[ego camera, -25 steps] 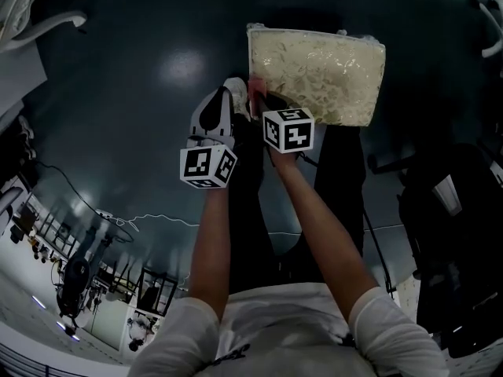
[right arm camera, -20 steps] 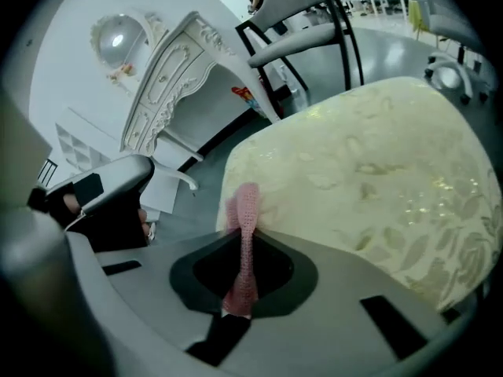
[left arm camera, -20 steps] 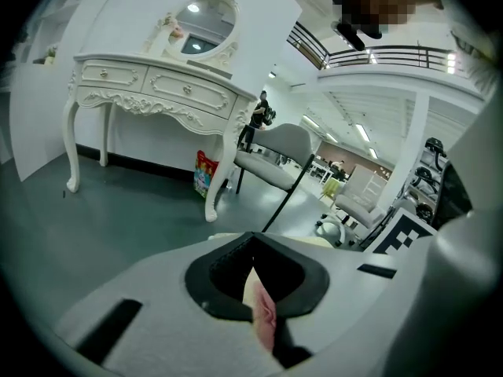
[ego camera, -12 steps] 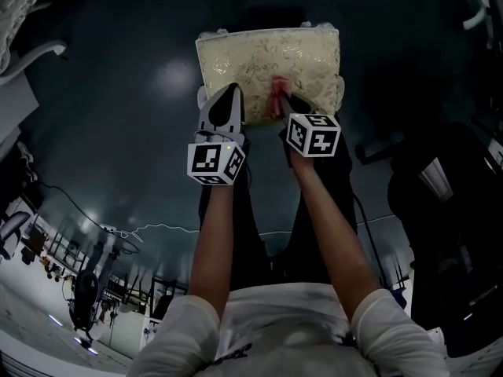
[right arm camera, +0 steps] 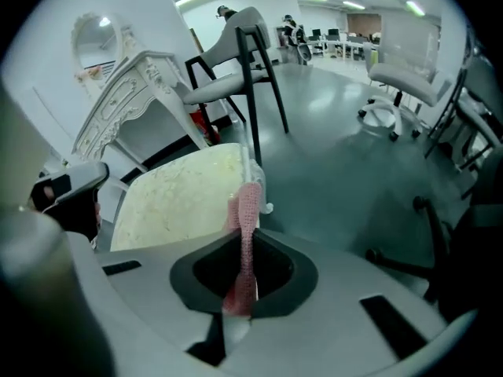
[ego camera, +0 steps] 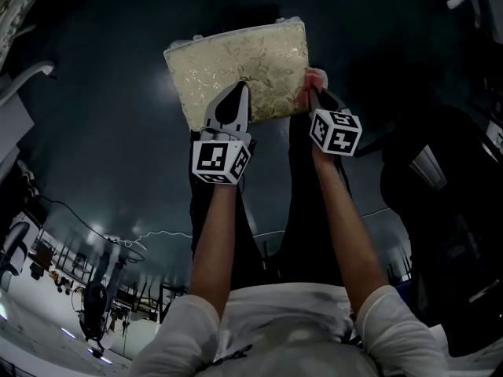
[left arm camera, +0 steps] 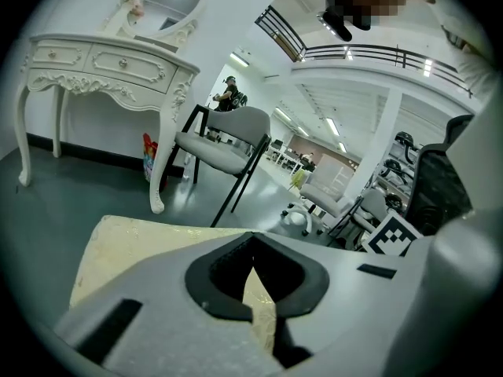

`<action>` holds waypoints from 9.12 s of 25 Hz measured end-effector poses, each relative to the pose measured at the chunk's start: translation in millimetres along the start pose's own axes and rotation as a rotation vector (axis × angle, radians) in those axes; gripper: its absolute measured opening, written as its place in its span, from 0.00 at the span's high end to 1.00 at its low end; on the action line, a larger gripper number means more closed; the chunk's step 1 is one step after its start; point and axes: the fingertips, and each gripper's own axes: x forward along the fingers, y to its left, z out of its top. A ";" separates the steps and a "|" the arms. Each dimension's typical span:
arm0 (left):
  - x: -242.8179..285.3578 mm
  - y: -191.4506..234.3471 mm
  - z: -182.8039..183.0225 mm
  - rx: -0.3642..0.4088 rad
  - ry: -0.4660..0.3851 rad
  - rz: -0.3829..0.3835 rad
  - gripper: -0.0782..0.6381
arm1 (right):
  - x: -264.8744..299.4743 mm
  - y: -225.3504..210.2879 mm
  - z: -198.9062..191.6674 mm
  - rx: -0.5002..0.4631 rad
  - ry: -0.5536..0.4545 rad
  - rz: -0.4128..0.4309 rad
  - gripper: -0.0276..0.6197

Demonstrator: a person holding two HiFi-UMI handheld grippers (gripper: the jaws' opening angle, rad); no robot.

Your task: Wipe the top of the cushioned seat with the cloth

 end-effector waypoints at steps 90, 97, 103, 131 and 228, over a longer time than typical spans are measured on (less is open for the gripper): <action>-146.5 190.2 18.1 -0.068 -0.050 0.249 0.87 | 65.1 341.0 -127.9 -0.063 0.295 0.473 0.92; -147.1 189.6 12.8 -0.082 -0.045 0.262 0.87 | 59.0 310.9 -121.4 -0.081 0.287 0.430 0.92; -112.6 149.9 11.5 -0.080 -0.041 0.218 0.87 | 35.1 236.4 -101.2 -0.038 0.235 0.386 0.92; -9.5 14.0 -14.8 -0.059 -0.014 0.077 0.87 | -10.9 -16.0 -50.9 0.141 0.110 0.068 0.92; -250.1 -181.1 527.2 0.362 -0.619 -0.121 0.87 | -519.8 291.2 404.0 -0.540 -0.959 0.338 0.92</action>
